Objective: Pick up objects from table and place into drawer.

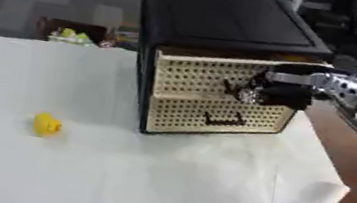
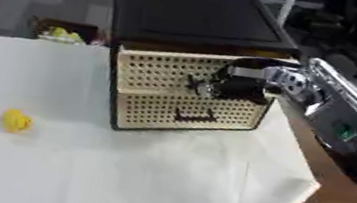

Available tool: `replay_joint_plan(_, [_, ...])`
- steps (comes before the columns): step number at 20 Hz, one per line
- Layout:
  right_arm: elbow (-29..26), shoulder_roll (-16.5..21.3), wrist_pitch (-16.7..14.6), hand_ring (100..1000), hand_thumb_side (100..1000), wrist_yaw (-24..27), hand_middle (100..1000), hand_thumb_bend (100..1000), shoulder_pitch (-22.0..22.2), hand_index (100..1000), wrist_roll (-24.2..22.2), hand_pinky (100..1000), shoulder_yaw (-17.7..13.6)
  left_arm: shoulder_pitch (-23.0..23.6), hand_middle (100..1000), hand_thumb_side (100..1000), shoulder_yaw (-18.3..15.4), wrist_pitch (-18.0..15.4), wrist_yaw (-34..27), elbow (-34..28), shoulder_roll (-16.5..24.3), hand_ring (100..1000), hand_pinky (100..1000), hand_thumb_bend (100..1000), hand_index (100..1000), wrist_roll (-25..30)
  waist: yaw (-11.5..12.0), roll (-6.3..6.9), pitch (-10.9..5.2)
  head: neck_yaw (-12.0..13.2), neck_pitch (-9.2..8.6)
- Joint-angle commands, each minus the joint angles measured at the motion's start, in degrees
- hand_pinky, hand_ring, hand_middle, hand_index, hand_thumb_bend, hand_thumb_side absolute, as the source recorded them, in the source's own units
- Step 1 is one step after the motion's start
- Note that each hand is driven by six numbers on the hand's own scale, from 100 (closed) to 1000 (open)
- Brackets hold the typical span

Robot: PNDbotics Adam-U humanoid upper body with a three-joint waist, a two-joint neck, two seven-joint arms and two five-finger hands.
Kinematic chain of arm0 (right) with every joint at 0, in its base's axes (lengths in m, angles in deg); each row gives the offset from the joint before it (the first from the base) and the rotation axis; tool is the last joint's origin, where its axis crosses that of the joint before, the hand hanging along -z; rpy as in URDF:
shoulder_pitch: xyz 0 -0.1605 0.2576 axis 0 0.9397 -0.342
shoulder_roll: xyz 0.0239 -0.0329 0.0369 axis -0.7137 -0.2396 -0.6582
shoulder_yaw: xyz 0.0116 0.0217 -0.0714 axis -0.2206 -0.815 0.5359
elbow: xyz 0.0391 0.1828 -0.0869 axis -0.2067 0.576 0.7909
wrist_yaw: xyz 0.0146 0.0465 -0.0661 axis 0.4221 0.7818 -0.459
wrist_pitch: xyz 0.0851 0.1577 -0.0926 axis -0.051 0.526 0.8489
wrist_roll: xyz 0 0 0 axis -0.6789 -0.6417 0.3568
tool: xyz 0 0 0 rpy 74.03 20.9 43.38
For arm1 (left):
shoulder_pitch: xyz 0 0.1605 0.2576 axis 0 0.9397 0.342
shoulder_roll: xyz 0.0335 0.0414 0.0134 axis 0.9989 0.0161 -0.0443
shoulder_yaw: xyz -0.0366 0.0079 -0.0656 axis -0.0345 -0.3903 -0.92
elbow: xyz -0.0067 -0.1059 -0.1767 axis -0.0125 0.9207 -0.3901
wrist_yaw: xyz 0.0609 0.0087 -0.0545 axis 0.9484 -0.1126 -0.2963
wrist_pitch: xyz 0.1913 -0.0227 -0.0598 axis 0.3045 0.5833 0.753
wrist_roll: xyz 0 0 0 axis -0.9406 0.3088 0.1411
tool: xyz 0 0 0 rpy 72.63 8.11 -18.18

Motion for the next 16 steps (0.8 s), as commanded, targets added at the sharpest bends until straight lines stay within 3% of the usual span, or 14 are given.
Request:
replay_joint_plan(1, [-1.2,2.5,3.7,100,1000,1.7,100,137,-1.2,767,-2.6,100,-0.1,-0.9,869,1000,-0.3,-0.1,0.0,-1.0,1.5,894,785,100,908,0.1,0.0,-0.15,-1.36,-0.1,0.06])
replay_joint_plan(16, [-3.3,4.7,5.5,100,1000,4.7,100,132,1.2,770,-4.6,100,0.7,-1.1,869,1000,-0.4,-0.3,0.1,-1.0,1.9,894,785,100,908,0.0,-0.2,-0.59,-1.87,-0.1,0.67])
